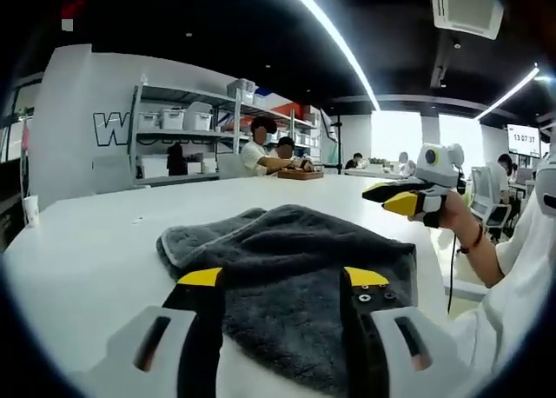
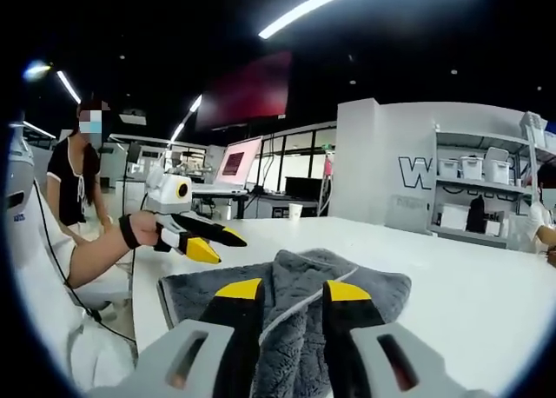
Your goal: Open the folded towel by lifting each exposed corner and separating the folded layers until the towel lies flat within the target outline without major curled edges
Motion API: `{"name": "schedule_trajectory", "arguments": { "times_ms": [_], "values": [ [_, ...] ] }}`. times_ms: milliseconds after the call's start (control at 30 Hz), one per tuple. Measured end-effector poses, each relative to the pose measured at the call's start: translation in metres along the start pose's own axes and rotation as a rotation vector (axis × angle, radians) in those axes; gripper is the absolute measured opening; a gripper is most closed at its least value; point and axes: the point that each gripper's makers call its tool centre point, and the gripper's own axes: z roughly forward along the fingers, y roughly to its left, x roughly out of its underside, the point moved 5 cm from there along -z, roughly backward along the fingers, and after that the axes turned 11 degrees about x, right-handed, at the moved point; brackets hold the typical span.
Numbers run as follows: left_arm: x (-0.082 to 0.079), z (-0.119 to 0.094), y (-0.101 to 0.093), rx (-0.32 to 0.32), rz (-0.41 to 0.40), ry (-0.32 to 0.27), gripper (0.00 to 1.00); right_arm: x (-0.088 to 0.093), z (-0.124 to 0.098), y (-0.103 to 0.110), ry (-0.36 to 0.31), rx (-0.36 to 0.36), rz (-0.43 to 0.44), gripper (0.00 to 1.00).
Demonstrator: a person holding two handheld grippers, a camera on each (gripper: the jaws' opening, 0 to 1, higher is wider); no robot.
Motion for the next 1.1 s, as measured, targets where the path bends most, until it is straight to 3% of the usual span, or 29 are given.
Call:
{"name": "schedule_trajectory", "arguments": {
  "times_ms": [333,500,567,833,1100],
  "values": [
    [-0.008,0.005,0.008,0.012,-0.032,-0.048,0.52,-0.001,0.005,0.004,0.003,-0.01,0.0,0.21],
    [-0.009,0.009,0.014,0.006,-0.041,-0.038,0.52,-0.001,0.01,0.006,0.015,-0.003,0.003,0.2],
    [-0.006,0.009,0.02,-0.031,-0.07,-0.028,0.5,-0.002,0.011,0.006,0.007,0.005,0.015,0.2],
    [-0.007,0.011,0.026,-0.045,-0.079,-0.046,0.51,-0.004,0.018,0.007,0.003,0.008,0.015,0.21],
    [-0.006,0.014,0.031,-0.054,-0.094,-0.037,0.5,-0.004,0.024,0.007,-0.011,-0.003,0.076,0.21]
  ]
}}
